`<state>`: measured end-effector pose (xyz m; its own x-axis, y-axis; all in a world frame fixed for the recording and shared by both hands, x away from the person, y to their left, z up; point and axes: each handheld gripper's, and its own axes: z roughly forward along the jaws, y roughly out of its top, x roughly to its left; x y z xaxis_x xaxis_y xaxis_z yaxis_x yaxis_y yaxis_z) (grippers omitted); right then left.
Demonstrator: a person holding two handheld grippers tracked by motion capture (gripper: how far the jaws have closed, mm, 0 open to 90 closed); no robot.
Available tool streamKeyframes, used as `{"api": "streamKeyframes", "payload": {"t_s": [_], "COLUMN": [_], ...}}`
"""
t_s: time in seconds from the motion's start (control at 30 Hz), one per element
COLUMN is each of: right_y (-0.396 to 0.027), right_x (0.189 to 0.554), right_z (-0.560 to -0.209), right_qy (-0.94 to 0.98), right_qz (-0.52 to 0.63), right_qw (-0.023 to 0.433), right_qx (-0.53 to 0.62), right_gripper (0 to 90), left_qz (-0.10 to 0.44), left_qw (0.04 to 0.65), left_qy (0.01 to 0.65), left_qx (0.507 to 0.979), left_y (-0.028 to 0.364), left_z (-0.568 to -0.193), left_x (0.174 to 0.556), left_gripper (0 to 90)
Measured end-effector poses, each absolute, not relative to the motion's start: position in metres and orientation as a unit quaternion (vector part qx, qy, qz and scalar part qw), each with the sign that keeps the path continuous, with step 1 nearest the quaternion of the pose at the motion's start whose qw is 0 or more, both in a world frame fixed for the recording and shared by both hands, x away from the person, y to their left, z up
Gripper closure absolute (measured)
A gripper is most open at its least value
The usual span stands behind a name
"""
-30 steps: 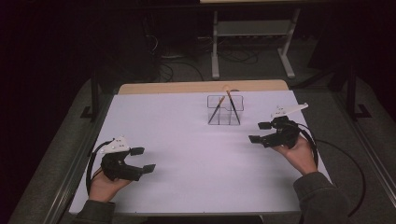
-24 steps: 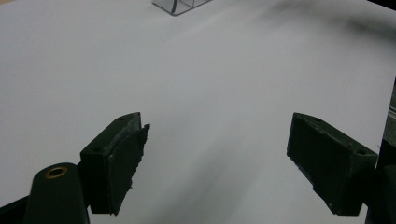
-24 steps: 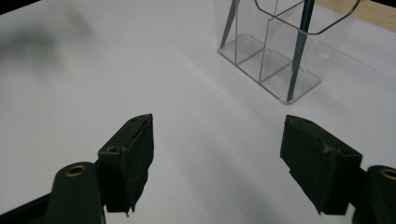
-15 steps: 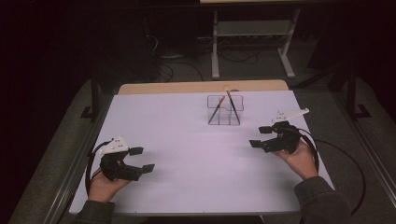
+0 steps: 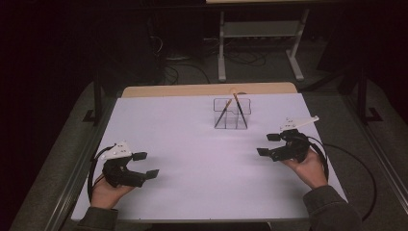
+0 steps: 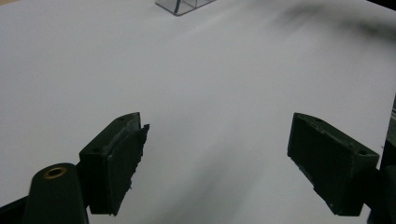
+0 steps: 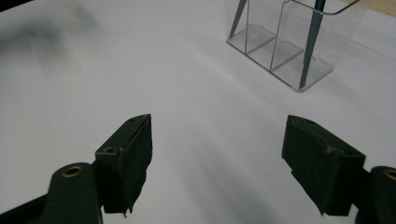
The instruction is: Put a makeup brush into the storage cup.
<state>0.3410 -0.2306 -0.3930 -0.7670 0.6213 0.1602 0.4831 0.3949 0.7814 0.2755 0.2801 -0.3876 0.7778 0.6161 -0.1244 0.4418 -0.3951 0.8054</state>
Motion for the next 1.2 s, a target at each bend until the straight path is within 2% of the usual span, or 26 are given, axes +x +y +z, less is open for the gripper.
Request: {"api": "streamKeyframes", "payload": {"t_s": [1.2], "right_y": [-0.237], "right_x": [0.304], "right_z": [-0.404], "right_qy": [0.821], "right_qz": [0.458], "right_qw": [0.081], "right_qx": [0.332], "right_gripper": [20.0], "left_qz": [0.101], "left_qw": [0.444], "left_qy": [0.316], "left_qx": [0.832], "left_y": [0.276], "left_z": [-0.391], "left_x": [0.273], "left_gripper": [17.6]}}
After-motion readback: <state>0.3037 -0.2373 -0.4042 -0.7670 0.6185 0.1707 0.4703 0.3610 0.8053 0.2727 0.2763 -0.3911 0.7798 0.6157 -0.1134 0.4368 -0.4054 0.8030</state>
